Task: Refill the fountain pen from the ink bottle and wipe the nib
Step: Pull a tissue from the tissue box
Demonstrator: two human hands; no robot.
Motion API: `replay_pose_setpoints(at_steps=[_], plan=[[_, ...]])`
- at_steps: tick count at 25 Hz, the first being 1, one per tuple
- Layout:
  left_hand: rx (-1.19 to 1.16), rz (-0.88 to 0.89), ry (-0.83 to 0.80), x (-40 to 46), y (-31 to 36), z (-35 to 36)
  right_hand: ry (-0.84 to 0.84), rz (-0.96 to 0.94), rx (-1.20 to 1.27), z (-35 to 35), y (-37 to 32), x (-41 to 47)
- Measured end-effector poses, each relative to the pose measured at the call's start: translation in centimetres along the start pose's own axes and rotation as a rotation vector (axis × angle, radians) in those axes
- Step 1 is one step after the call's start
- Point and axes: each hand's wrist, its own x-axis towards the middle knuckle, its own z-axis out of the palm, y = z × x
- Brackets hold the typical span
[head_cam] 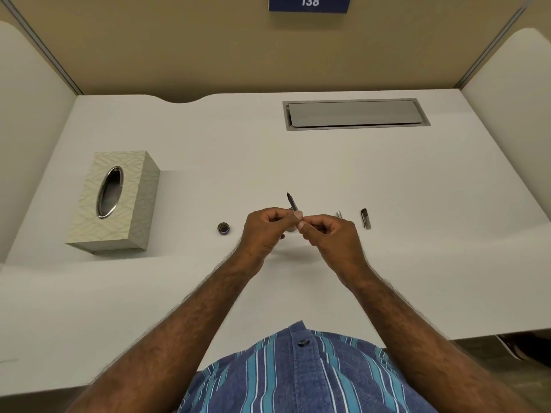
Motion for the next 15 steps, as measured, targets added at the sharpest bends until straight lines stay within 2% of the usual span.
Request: replay_pose_setpoints(at_steps=[8, 15], plan=[[0.004, -0.003, 0.008, -0.9, 1.4, -5.1, -0.037, 0.017, 0.082, 4.2, -1.6, 0.4], [0.101, 0.117, 0.203, -0.6, 3.2, -14.8, -0.067, 0.046, 0.140, 8.8, -3.6, 0.9]])
